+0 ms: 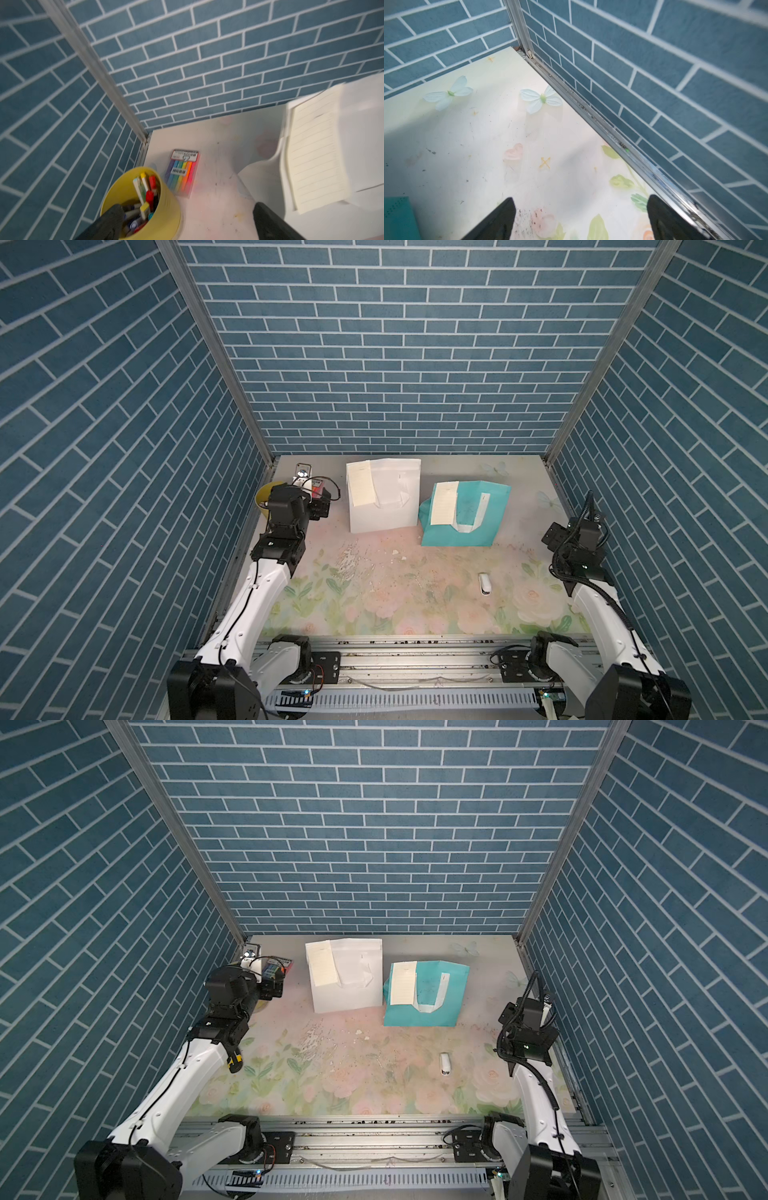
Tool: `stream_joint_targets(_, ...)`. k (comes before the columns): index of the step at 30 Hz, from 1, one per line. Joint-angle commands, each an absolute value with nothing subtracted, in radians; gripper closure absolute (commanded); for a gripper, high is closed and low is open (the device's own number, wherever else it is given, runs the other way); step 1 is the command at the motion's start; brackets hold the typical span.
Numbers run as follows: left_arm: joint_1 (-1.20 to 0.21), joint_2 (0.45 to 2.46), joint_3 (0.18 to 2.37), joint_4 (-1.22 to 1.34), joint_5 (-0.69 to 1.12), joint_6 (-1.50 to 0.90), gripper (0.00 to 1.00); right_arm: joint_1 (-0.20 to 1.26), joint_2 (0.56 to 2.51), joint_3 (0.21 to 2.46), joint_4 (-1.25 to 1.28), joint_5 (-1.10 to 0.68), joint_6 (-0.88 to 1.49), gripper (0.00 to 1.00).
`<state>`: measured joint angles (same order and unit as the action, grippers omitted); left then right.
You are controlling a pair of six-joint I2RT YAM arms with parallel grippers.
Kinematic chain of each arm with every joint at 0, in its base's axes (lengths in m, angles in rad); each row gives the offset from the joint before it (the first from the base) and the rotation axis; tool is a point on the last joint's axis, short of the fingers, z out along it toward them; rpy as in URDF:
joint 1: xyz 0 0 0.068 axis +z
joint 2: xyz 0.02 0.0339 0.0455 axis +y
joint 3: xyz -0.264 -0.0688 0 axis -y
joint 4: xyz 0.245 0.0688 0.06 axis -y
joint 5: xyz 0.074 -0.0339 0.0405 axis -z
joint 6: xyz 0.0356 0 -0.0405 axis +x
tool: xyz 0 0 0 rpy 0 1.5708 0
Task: Staple the receipts to the bags
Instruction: Reset both arms
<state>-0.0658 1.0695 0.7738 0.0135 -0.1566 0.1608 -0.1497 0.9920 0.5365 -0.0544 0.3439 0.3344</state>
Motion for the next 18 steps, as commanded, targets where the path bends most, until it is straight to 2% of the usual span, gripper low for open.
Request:
stream_joint_targets(1, -0.045, 1.084, 0.677, 0.068, -0.198, 0.086, 0.01, -0.150, 1.047, 0.506, 0.147, 0.278, 0.356, 0.01)
stream_joint_targets(6, -0.044, 1.126, 0.522, 0.253, -0.264, 0.019, 0.00, -0.088, 1.116, 0.365, 0.455, 0.333, 0.263, 0.01)
stream_joint_targets(12, -0.045, 1.254, 0.454, 0.450, -0.203, 0.012, 0.01, -0.001, 1.301, 0.361, 0.664, 0.273, 0.128, 0.01)
stream_joint_targets(15, -0.043, 1.322, 0.447, 0.522, -0.165, 0.014, 0.01, 0.025, 1.369, 0.411, 0.656, 0.252, 0.066, 0.01)
stream_joint_targets(18, -0.044, 1.373, 0.460, 0.566, -0.117, 0.046, 0.01, 0.023, 1.432, 0.359, 0.822, 0.237, 0.041, 0.01)
